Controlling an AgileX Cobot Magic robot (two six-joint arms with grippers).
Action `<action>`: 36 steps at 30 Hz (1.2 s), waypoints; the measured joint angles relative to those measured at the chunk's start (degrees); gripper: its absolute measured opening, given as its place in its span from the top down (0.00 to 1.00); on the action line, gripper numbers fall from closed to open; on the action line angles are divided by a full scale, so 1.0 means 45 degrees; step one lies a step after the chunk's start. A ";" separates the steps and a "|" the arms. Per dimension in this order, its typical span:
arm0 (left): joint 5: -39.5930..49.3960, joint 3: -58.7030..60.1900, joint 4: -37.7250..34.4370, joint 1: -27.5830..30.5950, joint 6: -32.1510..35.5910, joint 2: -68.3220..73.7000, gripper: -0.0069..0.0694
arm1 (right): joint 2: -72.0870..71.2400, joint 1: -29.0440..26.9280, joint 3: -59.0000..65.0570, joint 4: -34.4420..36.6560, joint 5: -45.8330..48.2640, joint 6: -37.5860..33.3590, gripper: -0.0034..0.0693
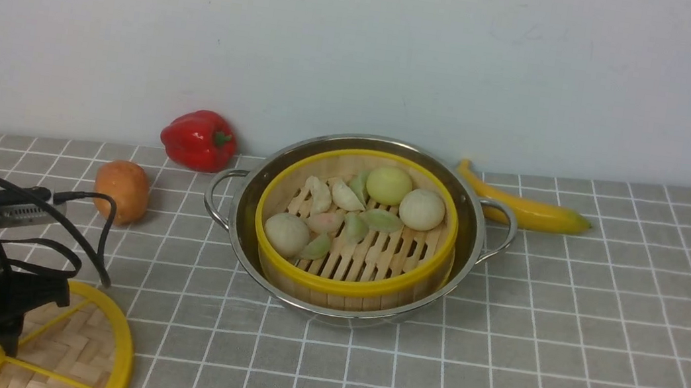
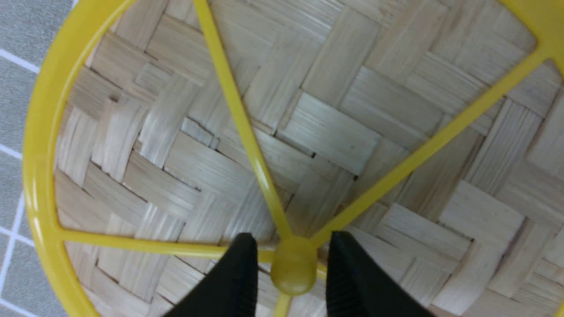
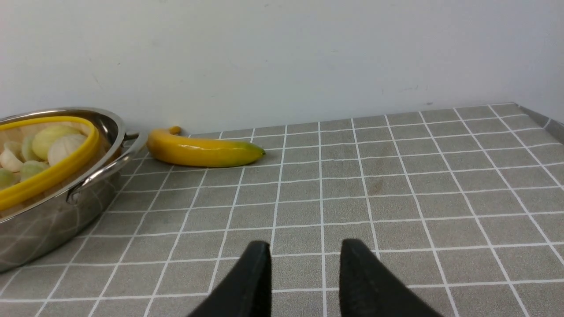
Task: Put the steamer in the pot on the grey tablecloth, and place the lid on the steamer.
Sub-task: 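Grasp the bamboo steamer lid lying on the table by its centre knob, then place the yellow bamboo steamer lid onto the steamer in the pot with the left gripper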
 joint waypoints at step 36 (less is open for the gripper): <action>0.1828 -0.3786 -0.0609 0.0000 0.5512 -0.2906 0.76 | 0.0000 0.0000 0.0000 0.0000 0.0000 0.0009 0.62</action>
